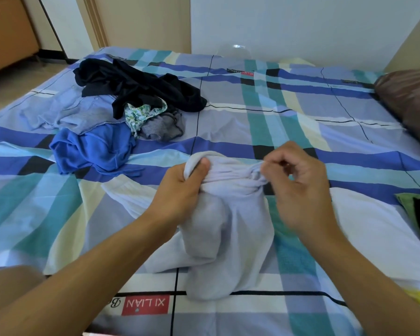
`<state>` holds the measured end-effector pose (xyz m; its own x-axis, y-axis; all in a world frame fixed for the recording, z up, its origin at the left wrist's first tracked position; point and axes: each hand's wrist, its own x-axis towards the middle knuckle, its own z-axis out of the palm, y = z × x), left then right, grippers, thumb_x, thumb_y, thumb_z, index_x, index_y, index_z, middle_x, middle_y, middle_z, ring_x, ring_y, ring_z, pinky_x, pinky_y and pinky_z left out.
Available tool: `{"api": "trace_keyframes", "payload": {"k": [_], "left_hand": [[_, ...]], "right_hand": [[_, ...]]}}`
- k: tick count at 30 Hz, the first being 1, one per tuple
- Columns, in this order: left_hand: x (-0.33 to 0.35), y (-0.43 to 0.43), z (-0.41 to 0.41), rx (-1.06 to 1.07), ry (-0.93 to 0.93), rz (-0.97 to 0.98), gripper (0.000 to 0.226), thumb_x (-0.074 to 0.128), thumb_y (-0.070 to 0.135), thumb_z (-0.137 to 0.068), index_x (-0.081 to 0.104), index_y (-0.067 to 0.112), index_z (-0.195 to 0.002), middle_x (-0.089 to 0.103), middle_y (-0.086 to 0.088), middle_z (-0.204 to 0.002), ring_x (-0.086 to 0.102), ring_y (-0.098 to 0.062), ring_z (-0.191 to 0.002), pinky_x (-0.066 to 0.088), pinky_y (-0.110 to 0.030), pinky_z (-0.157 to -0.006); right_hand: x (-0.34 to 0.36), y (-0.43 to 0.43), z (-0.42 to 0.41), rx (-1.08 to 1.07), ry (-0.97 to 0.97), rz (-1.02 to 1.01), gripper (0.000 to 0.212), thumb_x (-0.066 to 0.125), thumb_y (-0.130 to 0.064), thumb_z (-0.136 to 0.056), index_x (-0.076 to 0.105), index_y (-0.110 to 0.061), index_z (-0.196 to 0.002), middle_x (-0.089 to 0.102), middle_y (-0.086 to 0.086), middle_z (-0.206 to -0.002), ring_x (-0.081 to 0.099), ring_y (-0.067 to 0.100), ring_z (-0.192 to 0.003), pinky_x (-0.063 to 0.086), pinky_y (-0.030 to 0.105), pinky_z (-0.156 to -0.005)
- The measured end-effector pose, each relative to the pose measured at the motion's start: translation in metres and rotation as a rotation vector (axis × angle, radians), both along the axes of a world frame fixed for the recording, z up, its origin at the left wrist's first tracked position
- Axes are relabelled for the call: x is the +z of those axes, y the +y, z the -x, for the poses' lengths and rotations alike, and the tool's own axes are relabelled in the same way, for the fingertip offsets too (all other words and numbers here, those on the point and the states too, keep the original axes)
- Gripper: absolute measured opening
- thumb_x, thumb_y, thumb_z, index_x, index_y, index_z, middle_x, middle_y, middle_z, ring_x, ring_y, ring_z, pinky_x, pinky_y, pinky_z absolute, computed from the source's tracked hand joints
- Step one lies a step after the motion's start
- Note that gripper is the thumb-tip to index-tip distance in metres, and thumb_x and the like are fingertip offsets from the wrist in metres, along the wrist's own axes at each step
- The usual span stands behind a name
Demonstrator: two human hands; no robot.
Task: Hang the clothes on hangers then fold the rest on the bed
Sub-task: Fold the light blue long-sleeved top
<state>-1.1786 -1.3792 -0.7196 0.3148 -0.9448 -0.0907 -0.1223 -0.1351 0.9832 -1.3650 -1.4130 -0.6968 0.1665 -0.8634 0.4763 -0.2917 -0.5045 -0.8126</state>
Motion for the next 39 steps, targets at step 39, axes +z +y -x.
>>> {"api": "trace_keyframes", "payload": {"k": [39], "left_hand": [[0.015,0.012,0.004,-0.229,-0.233,0.203,0.015,0.081,0.009,-0.082,0.069,0.017,-0.085,0.072,-0.002,-0.07,0.068,-0.019,-0.064,0.056,-0.027,-0.06]], "right_hand": [[-0.01,0.0,0.006,0.076,0.059,-0.133,0.011,0.066,-0.006,-0.089,0.065,-0.013,-0.081,0.065,-0.001,-0.082,0.06,0.017,-0.076,0.049,0.026,-0.07]]}}
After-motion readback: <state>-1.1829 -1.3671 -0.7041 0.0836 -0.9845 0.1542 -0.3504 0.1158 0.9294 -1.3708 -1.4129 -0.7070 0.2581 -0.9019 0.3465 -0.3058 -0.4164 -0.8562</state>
